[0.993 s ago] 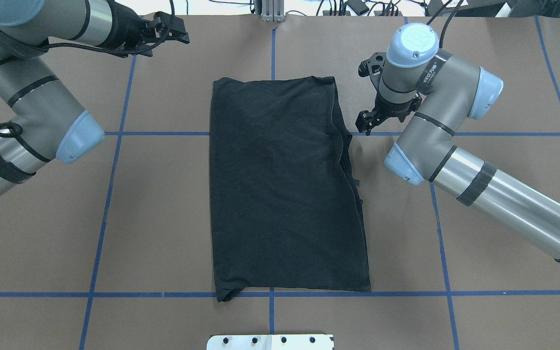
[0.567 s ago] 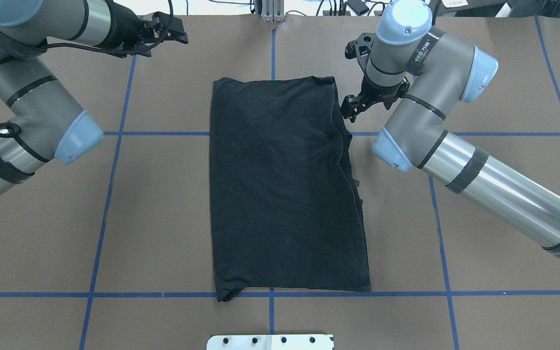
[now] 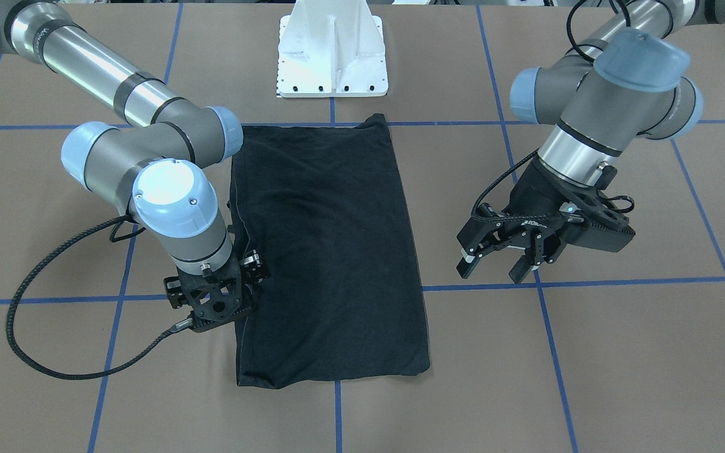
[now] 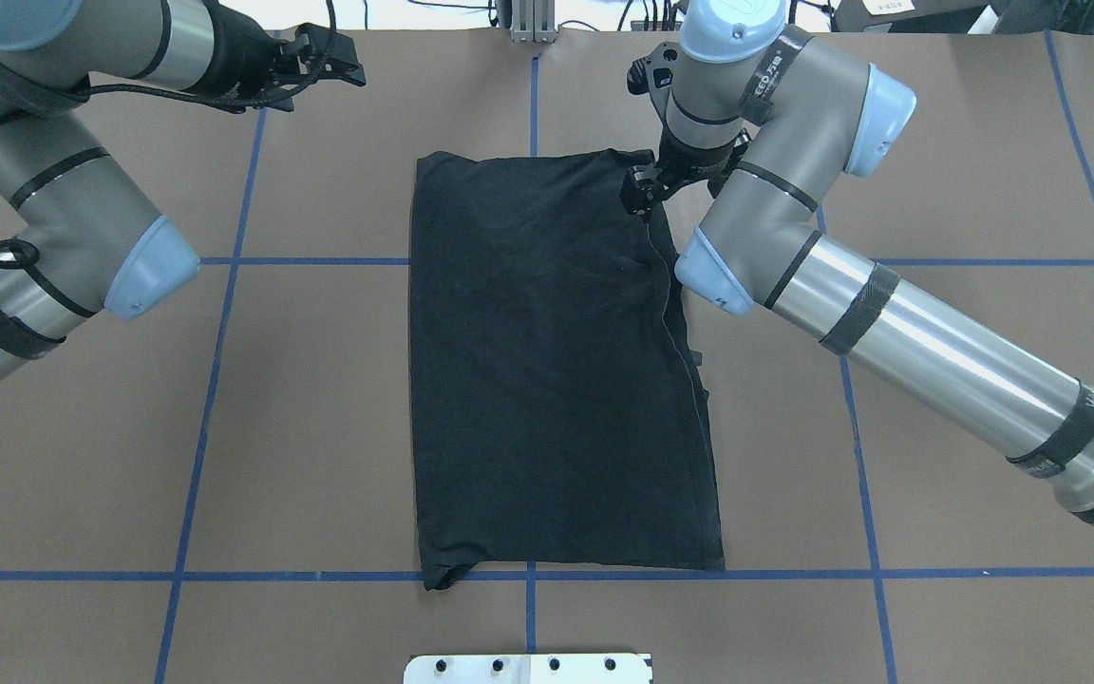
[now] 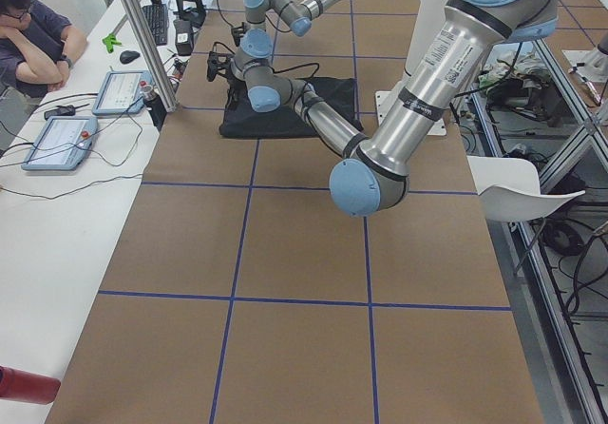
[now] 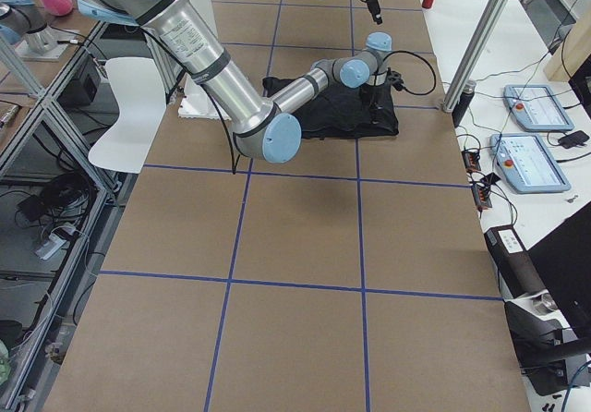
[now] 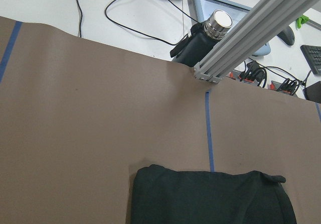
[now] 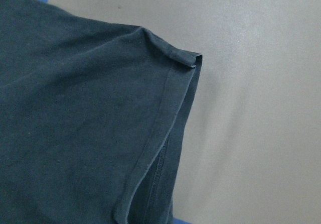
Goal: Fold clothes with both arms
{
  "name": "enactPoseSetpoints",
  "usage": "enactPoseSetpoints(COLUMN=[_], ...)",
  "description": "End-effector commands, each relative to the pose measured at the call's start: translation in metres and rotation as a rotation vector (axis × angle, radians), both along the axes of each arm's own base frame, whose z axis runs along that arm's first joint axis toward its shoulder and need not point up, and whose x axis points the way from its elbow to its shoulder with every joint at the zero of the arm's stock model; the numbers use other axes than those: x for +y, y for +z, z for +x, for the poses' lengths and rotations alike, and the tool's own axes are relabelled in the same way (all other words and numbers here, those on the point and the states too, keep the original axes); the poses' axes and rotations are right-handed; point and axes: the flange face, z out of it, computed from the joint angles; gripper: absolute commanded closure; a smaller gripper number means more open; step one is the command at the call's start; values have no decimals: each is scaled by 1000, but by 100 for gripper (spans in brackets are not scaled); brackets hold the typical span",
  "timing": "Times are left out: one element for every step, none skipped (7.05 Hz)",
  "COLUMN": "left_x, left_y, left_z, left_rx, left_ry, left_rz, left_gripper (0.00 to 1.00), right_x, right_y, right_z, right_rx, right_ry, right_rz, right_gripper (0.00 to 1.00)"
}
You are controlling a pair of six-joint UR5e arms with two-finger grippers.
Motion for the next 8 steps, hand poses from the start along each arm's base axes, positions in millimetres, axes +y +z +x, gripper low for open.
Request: enactPoseSetpoints(left_x=[0,1,1,1,1,1,1,1], left_y=[0,0,-1,0,-1,-1,-2,-4], left_z=[1,2,3,3,3,3,3,3], left_rx=[-1,-1,0,-1,0,0,1,3], left_ry=[1,3,4,4,4,4,4,4], left_rz=[-1,-1,0,-1,0,0,1,4], left_gripper=[0,0,0,0,0,0,0,0], right_x=[4,3,6,7,8,6,9,11], right_y=[15,19,23,27,29,34,38,41], right_z=[-22,-24,-29,-32,-35,-38,-44,-48], right_rx=[11,19,25,32,44,46,52,59], right_ry=[-16,-13,-21,-23,-20,-17,-24,-27], right_rz=[8,9,4,2,8,15,15,12], right_gripper=[0,0,0,0,0,0,0,0])
